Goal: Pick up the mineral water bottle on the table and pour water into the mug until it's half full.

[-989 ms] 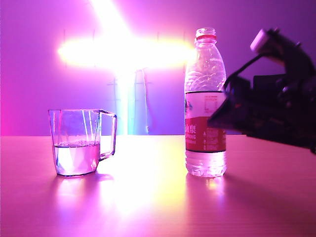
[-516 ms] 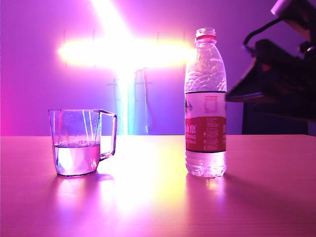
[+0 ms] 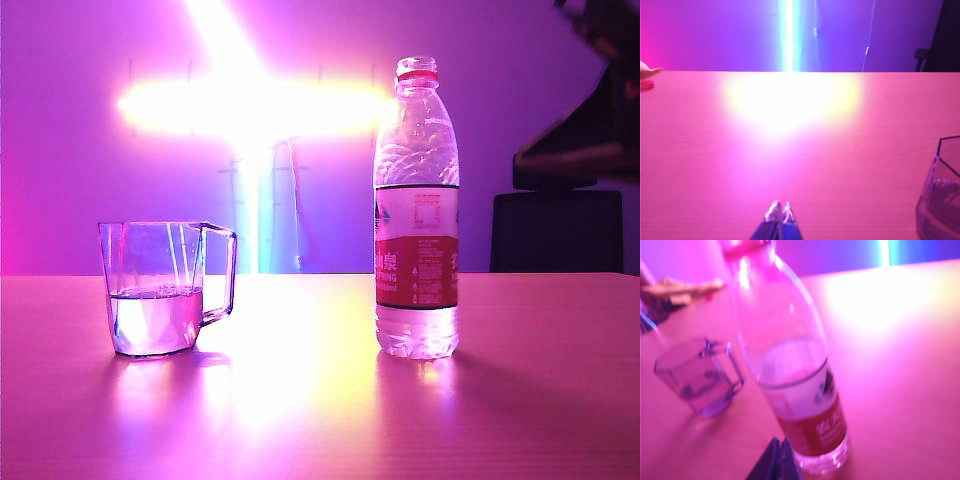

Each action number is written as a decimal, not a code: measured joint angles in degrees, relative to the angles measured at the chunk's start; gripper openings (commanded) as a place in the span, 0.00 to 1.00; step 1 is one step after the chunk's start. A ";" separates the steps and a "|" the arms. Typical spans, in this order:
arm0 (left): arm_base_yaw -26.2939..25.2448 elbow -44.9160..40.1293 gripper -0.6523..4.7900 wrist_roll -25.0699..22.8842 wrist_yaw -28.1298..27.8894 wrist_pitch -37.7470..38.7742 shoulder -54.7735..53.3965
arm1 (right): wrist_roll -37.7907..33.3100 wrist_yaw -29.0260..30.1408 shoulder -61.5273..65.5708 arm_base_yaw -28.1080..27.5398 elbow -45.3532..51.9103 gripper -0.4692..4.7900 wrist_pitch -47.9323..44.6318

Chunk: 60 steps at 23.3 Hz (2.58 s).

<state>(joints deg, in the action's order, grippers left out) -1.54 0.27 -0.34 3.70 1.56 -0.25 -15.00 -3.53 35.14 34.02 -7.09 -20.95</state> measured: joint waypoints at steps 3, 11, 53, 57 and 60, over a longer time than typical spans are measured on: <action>0.00 0.00 0.12 0.00 0.02 0.00 0.00 | -0.02 -2.71 -2.80 0.00 0.00 0.08 0.52; 0.00 0.00 0.12 0.00 0.02 0.00 0.00 | -0.02 -6.93 -8.87 0.00 0.00 0.08 0.85; 0.00 0.00 0.12 0.00 0.15 0.00 0.00 | 13.38 8.11 -35.08 -35.69 6.80 0.08 17.46; 0.00 0.00 0.12 0.00 0.15 0.02 0.00 | 13.38 6.99 -35.08 -35.58 6.80 0.08 17.46; 0.00 0.00 0.12 0.00 0.15 0.00 0.00 | 13.38 5.18 -35.08 -35.47 6.80 0.08 17.46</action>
<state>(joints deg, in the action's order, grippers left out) -1.54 0.27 -0.34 3.86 1.56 -0.25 -1.63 1.65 0.05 -1.45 -0.30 -3.49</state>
